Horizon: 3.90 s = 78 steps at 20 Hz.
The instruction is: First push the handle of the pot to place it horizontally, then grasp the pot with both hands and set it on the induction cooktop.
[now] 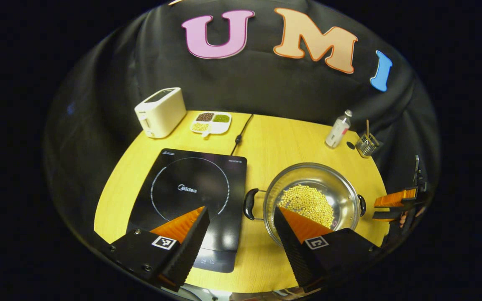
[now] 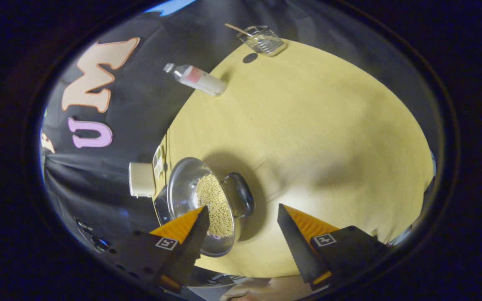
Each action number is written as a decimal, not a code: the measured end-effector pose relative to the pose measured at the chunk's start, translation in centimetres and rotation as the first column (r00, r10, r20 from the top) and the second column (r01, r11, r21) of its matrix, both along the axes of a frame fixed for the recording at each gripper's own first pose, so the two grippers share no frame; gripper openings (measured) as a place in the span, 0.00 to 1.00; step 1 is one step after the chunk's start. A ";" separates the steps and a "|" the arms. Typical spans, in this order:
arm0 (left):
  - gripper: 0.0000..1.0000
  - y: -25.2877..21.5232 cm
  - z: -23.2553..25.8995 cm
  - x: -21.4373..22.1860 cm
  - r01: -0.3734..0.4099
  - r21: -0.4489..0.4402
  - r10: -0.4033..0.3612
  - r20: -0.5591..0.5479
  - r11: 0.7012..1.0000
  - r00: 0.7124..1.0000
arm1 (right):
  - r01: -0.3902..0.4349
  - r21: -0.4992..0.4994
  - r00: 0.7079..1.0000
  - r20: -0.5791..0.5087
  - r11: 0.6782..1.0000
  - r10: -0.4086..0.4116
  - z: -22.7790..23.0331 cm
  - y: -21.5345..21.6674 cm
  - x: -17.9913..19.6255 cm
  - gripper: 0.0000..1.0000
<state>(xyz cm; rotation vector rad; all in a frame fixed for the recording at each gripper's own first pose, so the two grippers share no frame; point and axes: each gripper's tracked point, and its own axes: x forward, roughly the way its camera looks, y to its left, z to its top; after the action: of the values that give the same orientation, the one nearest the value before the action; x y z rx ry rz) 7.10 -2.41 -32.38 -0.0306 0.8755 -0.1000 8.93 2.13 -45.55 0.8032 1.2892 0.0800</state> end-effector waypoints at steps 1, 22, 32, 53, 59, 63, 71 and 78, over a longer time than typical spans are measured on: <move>0.95 -0.6 -0.6 0.3 0.017 -0.024 -0.017 -0.017 1.000 1.000 | -0.014 0.000 1.000 0.002 1.000 0.014 -0.1 0.2 0.3 0.92; 0.89 -4.0 -10.4 4.4 0.167 -0.061 -0.178 -0.341 0.984 0.923 | -0.257 0.041 0.959 -0.111 0.965 0.260 -5.1 4.3 2.5 0.99; 0.82 -5.7 -10.8 4.2 0.205 -0.050 -0.207 -0.411 0.978 0.888 | -0.296 0.044 0.937 -0.178 0.954 0.299 -6.9 4.2 2.0 0.67; 0.72 -6.6 -14.9 3.7 0.186 -0.072 -0.195 -0.535 0.980 0.822 | -0.352 -0.031 0.915 -0.220 0.935 0.337 -8.8 2.6 1.1 0.51; 0.67 -6.6 -14.8 3.7 0.164 -0.073 -0.177 -0.538 0.984 0.824 | -0.367 -0.039 0.912 -0.214 0.929 0.351 -8.7 2.5 1.1 0.51; 0.65 -7.7 -14.1 2.3 0.164 -0.074 -0.178 -0.545 0.984 0.819 | -0.386 -0.142 0.912 -0.210 0.912 0.353 -8.4 0.2 0.9 0.53; 0.62 -9.5 -11.2 0.1 0.213 -0.088 -0.228 -0.513 0.973 0.828 | -0.358 -0.180 0.928 -0.175 0.916 0.328 -5.1 -2.1 -1.3 0.51; 0.64 -8.6 -9.3 -3.6 0.244 -0.099 -0.260 -0.498 0.965 0.827 | -0.332 -0.195 0.938 -0.176 0.923 0.300 -2.3 -2.1 -6.1 0.51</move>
<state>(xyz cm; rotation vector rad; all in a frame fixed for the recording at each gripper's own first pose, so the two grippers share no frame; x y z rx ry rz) 3.52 -11.05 -41.65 0.0323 1.4092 -0.3683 2.79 -0.01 -47.86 0.4083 1.5274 0.1365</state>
